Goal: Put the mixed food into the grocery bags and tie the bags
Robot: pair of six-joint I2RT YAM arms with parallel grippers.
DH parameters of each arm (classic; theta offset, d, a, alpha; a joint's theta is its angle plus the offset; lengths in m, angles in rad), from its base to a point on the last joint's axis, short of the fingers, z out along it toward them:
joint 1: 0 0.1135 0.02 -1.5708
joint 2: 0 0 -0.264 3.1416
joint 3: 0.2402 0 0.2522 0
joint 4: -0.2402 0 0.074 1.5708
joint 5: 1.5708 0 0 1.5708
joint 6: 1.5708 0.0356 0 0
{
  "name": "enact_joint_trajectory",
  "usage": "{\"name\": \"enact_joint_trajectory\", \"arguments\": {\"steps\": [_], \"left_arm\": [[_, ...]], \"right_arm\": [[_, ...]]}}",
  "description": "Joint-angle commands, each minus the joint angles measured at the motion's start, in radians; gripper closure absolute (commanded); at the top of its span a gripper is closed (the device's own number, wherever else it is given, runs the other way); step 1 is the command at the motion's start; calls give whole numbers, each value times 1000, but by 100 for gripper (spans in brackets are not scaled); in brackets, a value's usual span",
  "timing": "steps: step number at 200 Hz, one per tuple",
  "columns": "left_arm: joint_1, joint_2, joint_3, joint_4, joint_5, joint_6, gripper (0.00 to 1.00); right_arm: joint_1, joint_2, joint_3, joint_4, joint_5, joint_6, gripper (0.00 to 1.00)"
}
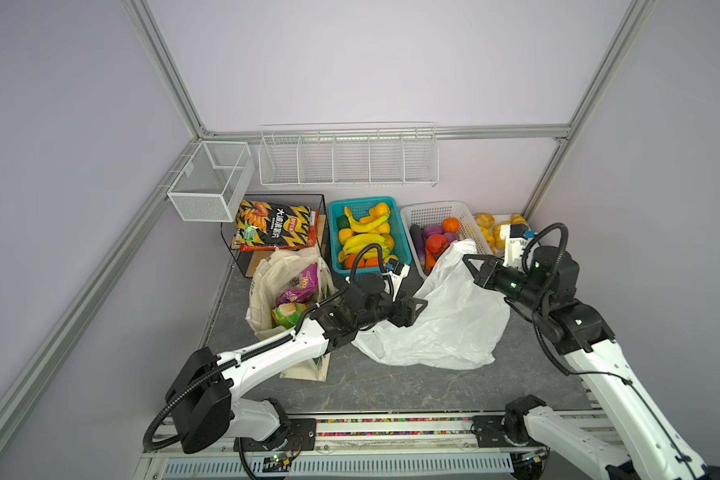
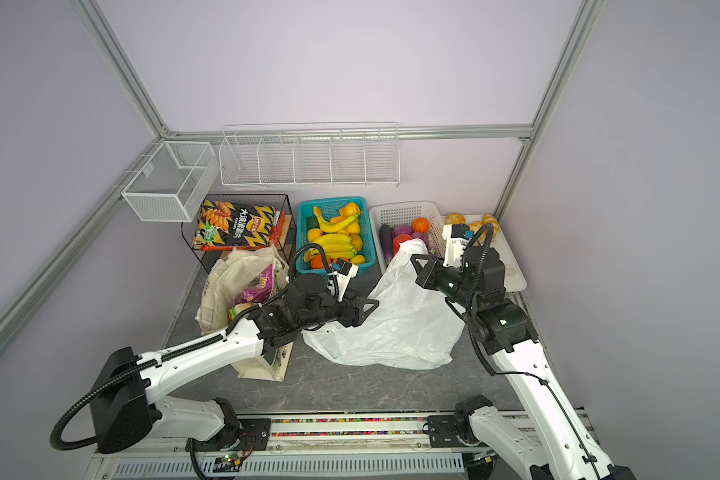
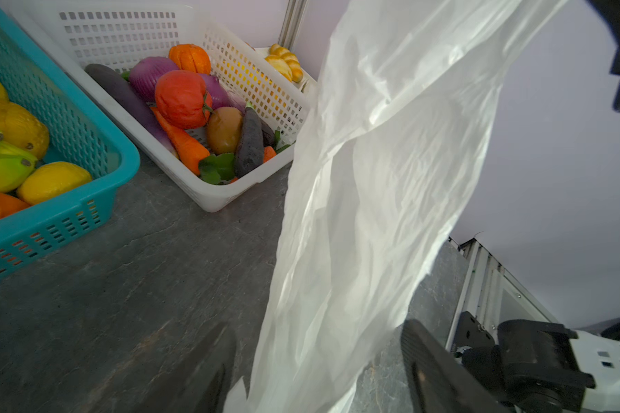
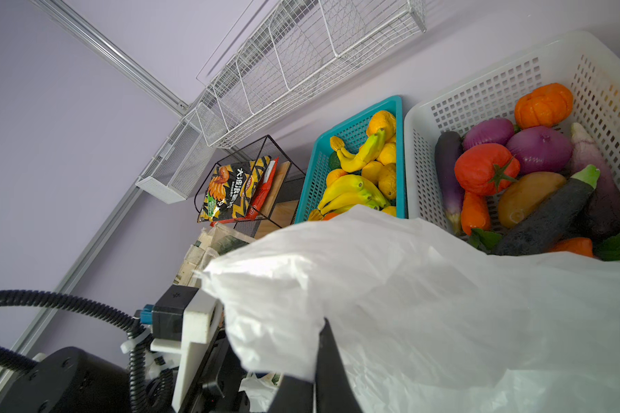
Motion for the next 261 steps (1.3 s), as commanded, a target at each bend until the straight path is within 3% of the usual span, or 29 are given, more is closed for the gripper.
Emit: {"name": "enact_joint_trajectory", "arguments": {"steps": [1,66,102,154,198,247,261], "left_arm": [[7,26,69,-29,-34,38,28],[95,-6,41,81,200,-18,23],[98,55,123,-25,168,39,25],[108,164,155,-11,166,88,33],[116,251,122,95,281,30,51],[115,259,73,210,330,13,99],[115,229,69,202,336,19,100]], "right_arm": [[6,3,1,37,-25,2,94],[6,3,-20,29,-31,-33,94],[7,11,-25,34,-45,-35,94],[7,13,-19,36,-49,-38,94],[5,13,-16,37,-41,-44,94],[6,35,-5,33,-67,-55,94],[5,40,-1,3,-65,-77,94]]}}
